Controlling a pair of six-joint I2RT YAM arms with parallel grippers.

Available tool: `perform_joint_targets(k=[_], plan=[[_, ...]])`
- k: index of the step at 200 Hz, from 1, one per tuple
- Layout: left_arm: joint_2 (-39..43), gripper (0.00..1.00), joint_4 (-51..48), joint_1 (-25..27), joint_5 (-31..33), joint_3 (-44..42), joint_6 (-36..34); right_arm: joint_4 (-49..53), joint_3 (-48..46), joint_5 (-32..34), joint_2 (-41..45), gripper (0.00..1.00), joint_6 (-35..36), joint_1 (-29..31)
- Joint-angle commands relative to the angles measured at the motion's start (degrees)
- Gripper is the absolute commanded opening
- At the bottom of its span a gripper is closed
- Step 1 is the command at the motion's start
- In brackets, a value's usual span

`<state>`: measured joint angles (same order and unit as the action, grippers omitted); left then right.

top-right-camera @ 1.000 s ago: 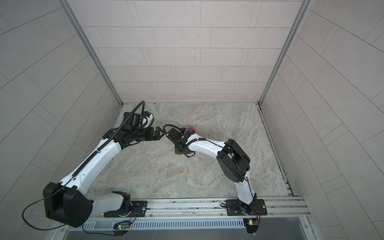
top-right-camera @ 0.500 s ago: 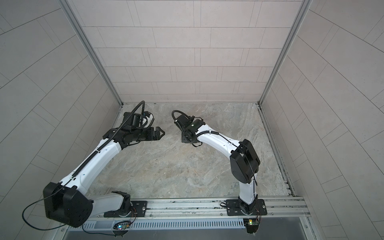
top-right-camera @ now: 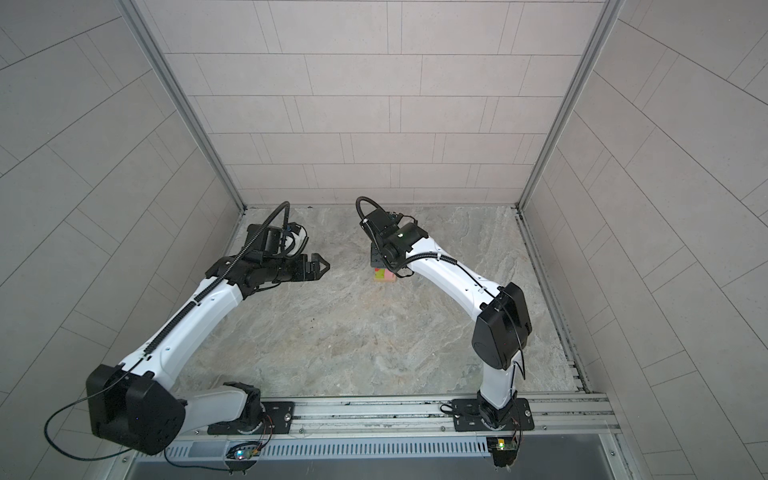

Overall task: Build the wood block tower
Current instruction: 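Lift the magenta cube with the right gripper and carry it over the tower, then lower the magenta cube onto the purple cube atop the tower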

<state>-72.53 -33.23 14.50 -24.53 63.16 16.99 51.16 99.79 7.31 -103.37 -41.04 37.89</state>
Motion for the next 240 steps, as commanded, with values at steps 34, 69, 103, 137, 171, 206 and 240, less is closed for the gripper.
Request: perform_joint_targets(k=[34, 69, 103, 137, 171, 206, 240], plan=[[1.2, 0.93, 0.5, -0.2, -1.7, -0.5, 0.0, 4.6, 7.4, 0.3, -5.9, 0.16, 0.1, -1.3], [1.4, 0.93, 0.5, -0.1, -1.8, -0.5, 0.0, 6.4, 12.5, 0.3, -10.2, 0.15, -1.6, -1.4], [1.7, 0.93, 0.4, -0.1, -1.9, -0.5, -0.1, 8.5, 17.0, 0.2, -13.3, 0.15, -1.7, -1.5], [1.8, 0.93, 0.5, -0.1, -1.9, -0.6, -0.1, 9.0, 18.6, -0.3, -15.2, 0.15, -2.3, -1.7], [1.8, 0.93, 0.4, -0.2, -1.9, -0.6, -0.1, 9.4, 19.7, -0.3, -16.7, 0.15, -2.5, -1.8], [1.7, 0.93, 0.5, -0.2, -1.8, -0.6, -0.1, 9.4, 20.2, -0.4, -17.6, 0.15, -2.5, -2.2], [1.7, 0.93, 0.5, -0.1, -1.9, -0.7, 0.0, 9.3, 20.4, -1.0, -18.7, 0.15, -3.0, -2.7]])
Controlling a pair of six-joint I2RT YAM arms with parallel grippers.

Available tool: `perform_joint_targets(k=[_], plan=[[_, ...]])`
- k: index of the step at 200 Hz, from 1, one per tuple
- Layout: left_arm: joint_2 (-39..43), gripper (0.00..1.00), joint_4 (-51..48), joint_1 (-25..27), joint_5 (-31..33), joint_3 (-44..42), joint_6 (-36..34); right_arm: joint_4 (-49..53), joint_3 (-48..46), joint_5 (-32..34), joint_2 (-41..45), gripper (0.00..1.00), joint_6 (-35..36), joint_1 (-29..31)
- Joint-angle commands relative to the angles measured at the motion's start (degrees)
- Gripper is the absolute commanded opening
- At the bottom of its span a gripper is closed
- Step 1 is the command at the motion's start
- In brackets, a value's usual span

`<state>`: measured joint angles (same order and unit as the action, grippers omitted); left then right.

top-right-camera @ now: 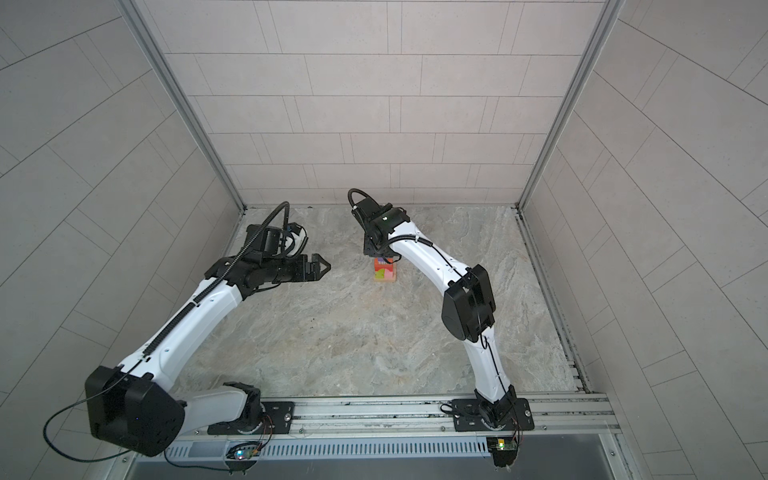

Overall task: Build the wood block tower
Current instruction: 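Lower the magenta cube onto the purple cube atop the tower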

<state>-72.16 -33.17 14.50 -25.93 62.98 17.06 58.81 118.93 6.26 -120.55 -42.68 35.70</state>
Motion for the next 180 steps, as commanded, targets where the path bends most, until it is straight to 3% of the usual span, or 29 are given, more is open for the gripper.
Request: perform_joint_targets(k=[1, 180], plan=[[1.3, 0.93, 0.5, -0.1, -0.4, -0.5, -0.1, 1.7, 1.2, 0.1, -1.5, 0.15, -1.4, -0.6], [0.9, 0.93, 0.5, -0.1, -0.5, -0.6, 0.0, 0.9, 3.0, -0.9, -4.7, 0.16, -3.5, -1.4]])
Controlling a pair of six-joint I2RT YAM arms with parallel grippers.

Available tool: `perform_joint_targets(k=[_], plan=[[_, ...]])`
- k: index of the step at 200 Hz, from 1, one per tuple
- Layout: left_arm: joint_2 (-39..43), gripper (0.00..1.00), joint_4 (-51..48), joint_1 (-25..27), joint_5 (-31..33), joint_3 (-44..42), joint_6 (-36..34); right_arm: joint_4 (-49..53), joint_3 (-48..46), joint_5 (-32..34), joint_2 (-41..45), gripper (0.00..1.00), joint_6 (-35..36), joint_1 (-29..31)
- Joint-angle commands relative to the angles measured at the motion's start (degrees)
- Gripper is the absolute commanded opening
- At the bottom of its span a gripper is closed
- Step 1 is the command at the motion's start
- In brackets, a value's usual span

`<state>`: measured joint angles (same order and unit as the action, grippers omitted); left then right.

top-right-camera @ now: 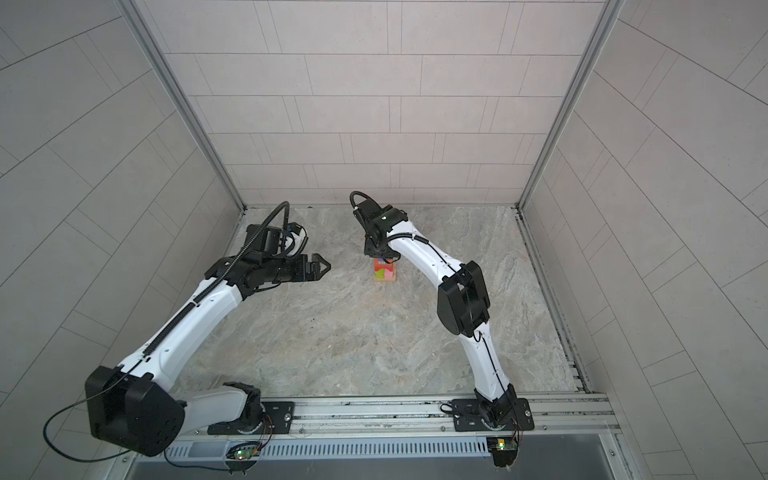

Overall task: Build the wood block tower
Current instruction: 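Lower the magenta cube onto the purple cube atop the tower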

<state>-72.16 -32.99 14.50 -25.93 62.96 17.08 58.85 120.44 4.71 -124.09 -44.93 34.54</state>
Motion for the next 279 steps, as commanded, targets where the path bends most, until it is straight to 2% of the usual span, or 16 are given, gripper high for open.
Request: perform_joint_targets(k=[1, 208, 279], plan=[[0.9, 0.93, 0.3, -0.2, -0.5, -0.6, 0.0, 0.8, 1.4, 0.7, -1.2, 0.16, -1.2, -0.3], [0.8, 0.93, 0.3, -0.1, -0.4, -0.6, -0.1, 0.6, 1.6, 0.8, -2.0, 0.16, -1.4, -0.6], [0.8, 0.93, 0.3, -0.2, -0.4, -0.6, 0.0, 2.2, 5.0, 1.1, -1.9, 0.16, -0.9, -0.6]])
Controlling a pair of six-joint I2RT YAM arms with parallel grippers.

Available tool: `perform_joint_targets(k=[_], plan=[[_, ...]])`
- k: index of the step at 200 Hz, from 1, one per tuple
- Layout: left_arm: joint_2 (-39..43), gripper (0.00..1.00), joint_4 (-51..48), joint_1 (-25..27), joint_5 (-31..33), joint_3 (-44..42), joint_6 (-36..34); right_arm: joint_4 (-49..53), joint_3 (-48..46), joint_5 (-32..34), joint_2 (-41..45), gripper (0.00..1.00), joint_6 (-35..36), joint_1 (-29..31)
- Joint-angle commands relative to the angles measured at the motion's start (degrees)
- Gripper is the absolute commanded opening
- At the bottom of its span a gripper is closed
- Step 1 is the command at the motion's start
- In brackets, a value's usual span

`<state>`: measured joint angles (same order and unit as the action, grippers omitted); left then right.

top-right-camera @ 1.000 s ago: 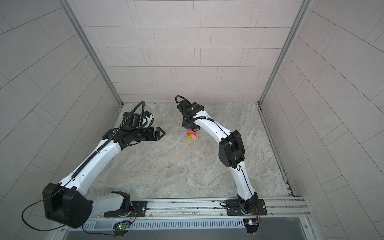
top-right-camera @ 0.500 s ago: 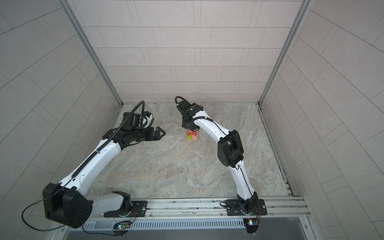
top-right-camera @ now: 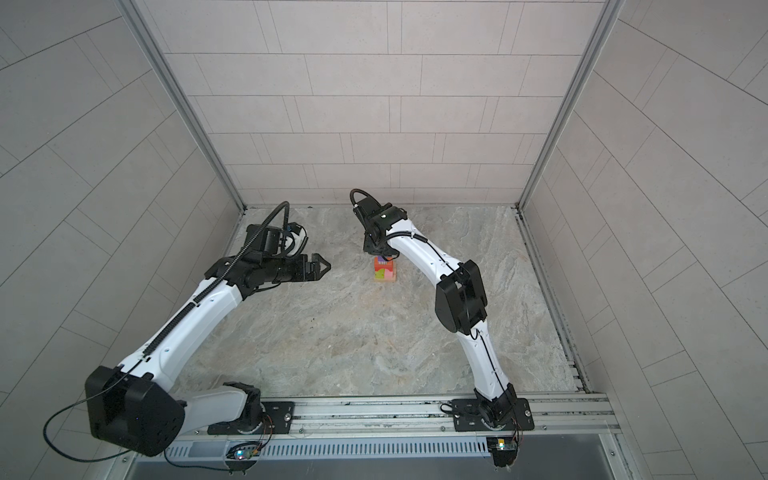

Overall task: Build the wood block tower
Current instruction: 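Lower the magenta cube onto the purple cube atop the tower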

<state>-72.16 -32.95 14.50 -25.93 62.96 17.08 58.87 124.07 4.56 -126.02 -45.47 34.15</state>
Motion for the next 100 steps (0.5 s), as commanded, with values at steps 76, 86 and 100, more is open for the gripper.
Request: perform_joint_targets(k=[76, 86, 100], plan=[[0.8, 0.93, 0.3, -0.2, -0.5, -0.6, 0.0, 3.2, 0.8, 1.1, 0.1, 0.16, -0.2, -0.2], [0.8, 0.93, 0.3, -0.1, -0.4, -0.6, 0.0, 3.3, 0.8, 1.2, 0.1, 0.16, -0.2, -0.1], [0.8, 0.93, 0.3, -0.2, -0.4, -0.6, 0.0, 3.5, 0.7, 1.2, 0.0, 0.16, -0.1, -0.2]])
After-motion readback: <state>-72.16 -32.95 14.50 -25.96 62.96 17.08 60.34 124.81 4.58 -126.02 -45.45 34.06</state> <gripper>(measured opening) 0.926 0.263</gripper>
